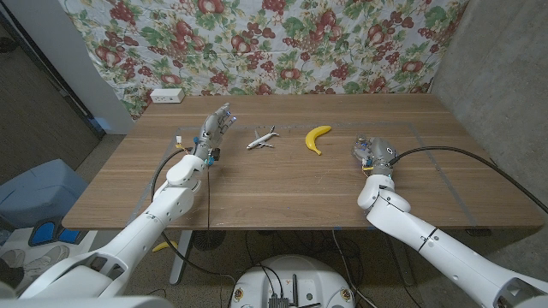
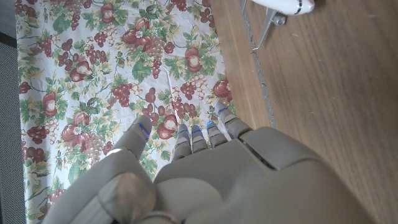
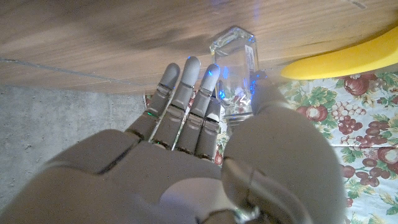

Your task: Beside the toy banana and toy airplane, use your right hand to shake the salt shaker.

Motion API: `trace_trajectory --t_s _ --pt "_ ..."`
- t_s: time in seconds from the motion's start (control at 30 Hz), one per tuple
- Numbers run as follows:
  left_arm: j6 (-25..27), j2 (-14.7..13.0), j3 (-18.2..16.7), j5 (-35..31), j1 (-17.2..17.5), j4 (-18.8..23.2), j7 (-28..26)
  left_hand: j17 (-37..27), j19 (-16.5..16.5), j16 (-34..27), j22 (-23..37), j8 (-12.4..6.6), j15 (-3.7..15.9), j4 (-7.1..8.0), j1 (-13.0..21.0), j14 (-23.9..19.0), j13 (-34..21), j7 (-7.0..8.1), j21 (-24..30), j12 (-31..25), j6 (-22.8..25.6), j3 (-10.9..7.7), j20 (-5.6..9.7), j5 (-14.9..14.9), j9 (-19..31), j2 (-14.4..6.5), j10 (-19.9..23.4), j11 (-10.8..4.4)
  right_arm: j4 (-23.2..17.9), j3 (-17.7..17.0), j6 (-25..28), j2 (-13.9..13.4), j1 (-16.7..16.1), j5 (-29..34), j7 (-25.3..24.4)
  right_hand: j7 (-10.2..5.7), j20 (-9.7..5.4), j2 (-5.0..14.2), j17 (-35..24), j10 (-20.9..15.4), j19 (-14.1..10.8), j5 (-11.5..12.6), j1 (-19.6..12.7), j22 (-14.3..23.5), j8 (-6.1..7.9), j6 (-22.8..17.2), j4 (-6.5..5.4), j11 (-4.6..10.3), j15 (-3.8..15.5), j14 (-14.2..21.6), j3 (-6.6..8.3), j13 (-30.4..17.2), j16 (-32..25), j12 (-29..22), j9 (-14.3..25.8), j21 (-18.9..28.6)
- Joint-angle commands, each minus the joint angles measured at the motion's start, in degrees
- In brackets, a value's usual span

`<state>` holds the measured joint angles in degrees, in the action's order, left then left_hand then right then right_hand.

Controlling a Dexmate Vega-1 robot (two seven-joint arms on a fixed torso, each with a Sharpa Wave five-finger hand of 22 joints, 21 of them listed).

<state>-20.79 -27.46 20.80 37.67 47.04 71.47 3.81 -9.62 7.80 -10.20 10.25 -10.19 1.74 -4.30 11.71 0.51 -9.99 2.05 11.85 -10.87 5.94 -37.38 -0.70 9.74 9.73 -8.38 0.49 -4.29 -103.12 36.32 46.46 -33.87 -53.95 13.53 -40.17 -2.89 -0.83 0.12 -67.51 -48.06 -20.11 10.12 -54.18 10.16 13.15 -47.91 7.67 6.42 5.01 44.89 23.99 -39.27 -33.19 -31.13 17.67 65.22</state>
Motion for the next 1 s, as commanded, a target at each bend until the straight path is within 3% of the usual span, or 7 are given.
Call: trace_trajectory --t_s 0.03,0.2,0.37,0.53,0.7,0.83,1.0 --pt "0.0 -0.1 0.0 0.0 0.0 0.2 0.2 0.0 0.2 0.0 0.2 -0.16 1.52 -0.29 -0.3 -0.3 -0.2 0.06 0.0 -0.1 0.7 -0.10 -0.06 0.2 0.2 -1.0 -0.3 -0.01 -1.4 -0.4 0.3 -0.9 -0.7 -0.7 0.5 0.87 1.77 -2.06 3.1 5.3 0.5 0.1 4.5 0.0 -2.25 6.0 -0.24 -0.35 5.18 -3.6 -1.65 1.0 2.7 3.4 -1.0 -0.9" --pt "0.0 -0.2 0.0 0.1 0.1 0.4 0.1 0.0 0.2 0.0 0.2 -0.17 1.46 -0.38 -0.3 -0.3 -0.2 0.08 0.0 -0.1 0.7 -0.07 -0.06 0.2 0.2 -1.1 -0.2 -0.18 -2.1 -2.1 -3.0 -1.4 -2.3 -2.2 -0.1 2.25 3.48 -3.51 8.0 13.5 3.0 0.6 10.7 0.1 -2.73 14.3 -1.62 -2.19 2.48 -10.3 -4.24 3.2 7.5 9.6 -2.4 -2.9" --pt "-0.1 -0.3 -0.1 0.1 0.5 0.8 0.0 0.0 0.2 0.0 0.2 -0.17 1.46 -0.45 -0.3 -0.3 -0.2 0.10 0.0 -0.1 0.7 -0.07 -0.10 0.2 0.2 -1.2 -0.1 -0.09 -2.7 -3.2 -4.9 -1.7 -3.3 -3.1 -0.4 3.05 4.19 -4.00 10.3 19.2 4.6 0.9 14.6 0.1 -2.17 17.5 -2.56 -3.69 0.96 -14.9 -6.18 4.3 10.0 13.6 -3.2 -4.3" --pt "-0.2 -0.5 -0.3 0.1 1.0 1.4 -0.3 0.0 0.3 0.0 0.2 -0.18 1.49 -0.48 -0.3 -0.3 -0.2 0.06 0.0 -0.1 0.8 -0.07 -0.15 0.2 0.2 -1.3 -0.1 -0.16 -3.2 -4.6 -7.8 -2.3 -4.4 -4.7 0.0 3.35 4.88 -5.03 12.3 21.7 5.9 1.2 16.8 0.1 -2.08 19.7 -2.85 -4.58 -0.32 -18.1 -7.51 5.2 12.3 15.8 -3.7 -5.4" --pt "-0.2 -0.7 -0.5 0.2 1.4 1.8 -0.5 0.0 0.3 0.0 0.2 -0.17 1.51 -0.50 -0.3 -0.4 -0.2 -0.01 0.0 -0.1 0.7 -0.09 -0.18 0.3 0.2 -1.4 -0.1 -0.02 -2.7 -8.0 -17.1 -2.6 -6.9 -8.5 -0.3 3.88 5.28 -5.79 15.1 25.4 9.0 1.9 20.4 0.0 -2.30 23.7 -3.72 -6.05 -2.17 -23.3 -9.50 6.5 15.6 18.6 -4.3 -7.8" --pt "-0.4 -0.8 -0.5 0.2 1.6 2.0 -0.4 0.0 0.3 0.0 0.2 -0.16 1.52 -0.53 -0.2 -0.4 -0.2 0.09 0.0 -0.1 0.7 -0.09 -0.22 0.3 0.2 -1.4 -0.1 -0.09 -2.3 -10.0 -22.4 -2.7 -8.3 -10.9 0.0 4.30 5.39 -5.64 16.0 26.7 10.4 1.9 21.7 -0.1 -2.22 24.5 -4.18 -6.56 -2.52 -24.8 -10.05 7.0 16.5 19.3 -4.5 -8.9" --pt "-0.6 -0.8 -0.7 0.4 1.7 1.9 -0.1 0.0 0.3 0.0 0.2 -0.16 1.53 -0.54 -0.3 -0.3 -0.2 0.09 0.0 -0.1 0.7 -0.10 -0.24 0.3 0.2 -1.5 -0.2 -0.07 -1.9 -11.1 -25.3 -2.7 -9.0 -12.4 0.5 4.81 4.75 -5.66 17.5 28.1 10.8 1.9 22.6 -0.2 -2.27 25.8 -4.21 -7.23 -3.39 -26.7 -10.59 8.0 17.9 20.1 -4.8 -9.9"
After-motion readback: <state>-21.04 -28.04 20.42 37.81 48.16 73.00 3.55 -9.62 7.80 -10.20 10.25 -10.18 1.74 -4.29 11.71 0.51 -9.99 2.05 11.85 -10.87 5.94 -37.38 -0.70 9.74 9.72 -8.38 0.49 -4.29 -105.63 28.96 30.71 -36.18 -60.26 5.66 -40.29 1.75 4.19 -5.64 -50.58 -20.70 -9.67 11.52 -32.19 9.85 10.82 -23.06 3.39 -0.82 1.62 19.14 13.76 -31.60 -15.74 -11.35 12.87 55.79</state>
